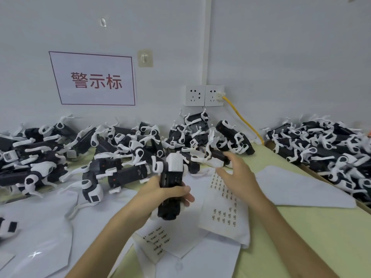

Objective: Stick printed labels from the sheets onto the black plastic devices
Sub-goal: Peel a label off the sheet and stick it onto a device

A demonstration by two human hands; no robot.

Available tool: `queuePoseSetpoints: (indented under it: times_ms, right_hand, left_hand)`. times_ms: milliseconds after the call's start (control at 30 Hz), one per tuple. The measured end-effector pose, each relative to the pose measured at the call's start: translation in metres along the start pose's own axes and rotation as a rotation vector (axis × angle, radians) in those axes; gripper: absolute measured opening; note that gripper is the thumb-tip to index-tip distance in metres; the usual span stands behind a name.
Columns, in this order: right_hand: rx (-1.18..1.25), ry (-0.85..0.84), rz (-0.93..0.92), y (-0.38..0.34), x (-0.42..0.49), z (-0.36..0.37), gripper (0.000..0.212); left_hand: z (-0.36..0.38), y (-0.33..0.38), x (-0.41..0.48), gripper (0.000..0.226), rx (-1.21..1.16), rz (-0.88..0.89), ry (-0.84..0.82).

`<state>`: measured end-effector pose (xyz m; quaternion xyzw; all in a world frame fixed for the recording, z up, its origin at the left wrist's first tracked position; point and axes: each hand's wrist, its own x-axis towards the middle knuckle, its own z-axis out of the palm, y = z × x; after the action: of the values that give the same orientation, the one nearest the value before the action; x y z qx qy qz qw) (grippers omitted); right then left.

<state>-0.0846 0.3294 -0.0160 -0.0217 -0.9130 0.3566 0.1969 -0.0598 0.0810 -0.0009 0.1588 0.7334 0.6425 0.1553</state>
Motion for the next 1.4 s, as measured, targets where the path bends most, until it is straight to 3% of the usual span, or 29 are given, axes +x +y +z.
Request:
queuePoseSetpoints:
  times_ms: [100, 233, 400, 500, 700, 867, 1167, 1300, 1400]
  right_hand:
    - [-0.252, -0.179, 0.202, 0.021, 0.006, -0.007, 0.064]
    - [-0.343, -0.211, 0.182, 0.024, 0.008, -0.004, 0.062]
    - [-0.05, 0.022, -0.014, 0.017, 0.006, -0.007, 0.037]
    - [0.184, 0.14, -0.105, 0.009, 0.003, -0.013, 0.036]
    - [0.49, 0.185, -0.181, -0.002, 0.001, -0.015, 0.035]
    - [0.7, 0.187, -0.111, -0.003, 0.002, -0.02, 0.042]
    - [0.753, 0.133, -0.109, -0.01, -0.004, -0.014, 0.03]
    - [0.682, 0.143, -0.128, -0.011, -0.006, -0.011, 0.026]
    - [0.588, 0.211, -0.147, -0.011, -0.006, -0.007, 0.024]
  left_hand:
    - [0.001, 0.003, -0.005, 0.038, -0.03, -0.089, -0.186]
    - [0.009, 0.002, -0.008, 0.04, 0.076, -0.172, -0.269]
    - [0.02, 0.0, -0.006, 0.037, 0.136, -0.164, -0.174]
    - [0.019, -0.001, -0.006, 0.031, 0.142, -0.167, -0.199]
    - [0.02, 0.0, -0.009, 0.033, 0.124, -0.155, -0.276]
    - [0.019, -0.001, -0.011, 0.039, 0.042, -0.096, -0.29]
    - [0.027, 0.004, -0.02, 0.049, -0.12, -0.048, -0.564]
    - [0.029, 0.001, -0.02, 0.049, -0.15, -0.018, -0.61]
    - [0.028, -0.001, -0.017, 0.063, -0.155, -0.026, -0.594]
